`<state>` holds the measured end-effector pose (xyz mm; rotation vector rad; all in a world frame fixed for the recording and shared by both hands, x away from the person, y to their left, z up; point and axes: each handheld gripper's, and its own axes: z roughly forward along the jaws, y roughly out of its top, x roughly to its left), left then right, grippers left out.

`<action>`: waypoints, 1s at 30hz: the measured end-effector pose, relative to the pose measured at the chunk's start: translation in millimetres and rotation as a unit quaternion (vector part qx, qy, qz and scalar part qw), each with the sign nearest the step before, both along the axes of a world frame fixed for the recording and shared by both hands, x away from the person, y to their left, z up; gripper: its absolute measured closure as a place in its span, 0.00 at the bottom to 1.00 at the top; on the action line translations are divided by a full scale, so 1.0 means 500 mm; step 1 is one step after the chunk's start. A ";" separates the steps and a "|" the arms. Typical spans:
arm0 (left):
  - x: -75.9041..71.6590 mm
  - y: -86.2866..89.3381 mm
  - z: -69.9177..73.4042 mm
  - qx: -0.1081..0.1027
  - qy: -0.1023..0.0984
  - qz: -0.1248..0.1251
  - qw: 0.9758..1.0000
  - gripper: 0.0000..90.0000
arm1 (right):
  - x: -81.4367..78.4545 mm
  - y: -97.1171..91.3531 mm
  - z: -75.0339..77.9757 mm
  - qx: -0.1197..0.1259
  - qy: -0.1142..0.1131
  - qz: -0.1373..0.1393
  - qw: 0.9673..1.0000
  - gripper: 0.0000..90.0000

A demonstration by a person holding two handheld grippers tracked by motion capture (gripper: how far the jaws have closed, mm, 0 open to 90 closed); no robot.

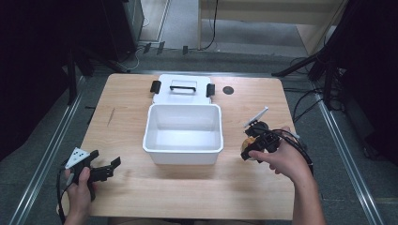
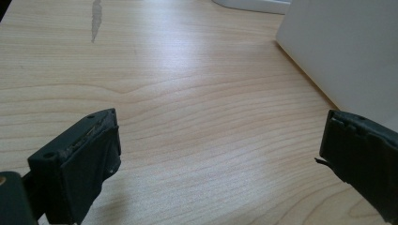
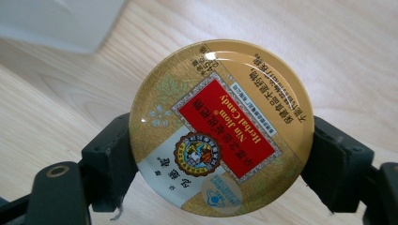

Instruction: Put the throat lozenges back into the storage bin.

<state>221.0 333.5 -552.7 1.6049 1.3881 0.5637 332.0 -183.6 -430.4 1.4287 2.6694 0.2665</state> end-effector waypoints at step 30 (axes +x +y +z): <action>0.001 0.000 0.000 -0.003 0.001 0.001 1.000 0.00 | 0.044 0.111 0.117 0.030 -0.029 0.013 0.999 0.23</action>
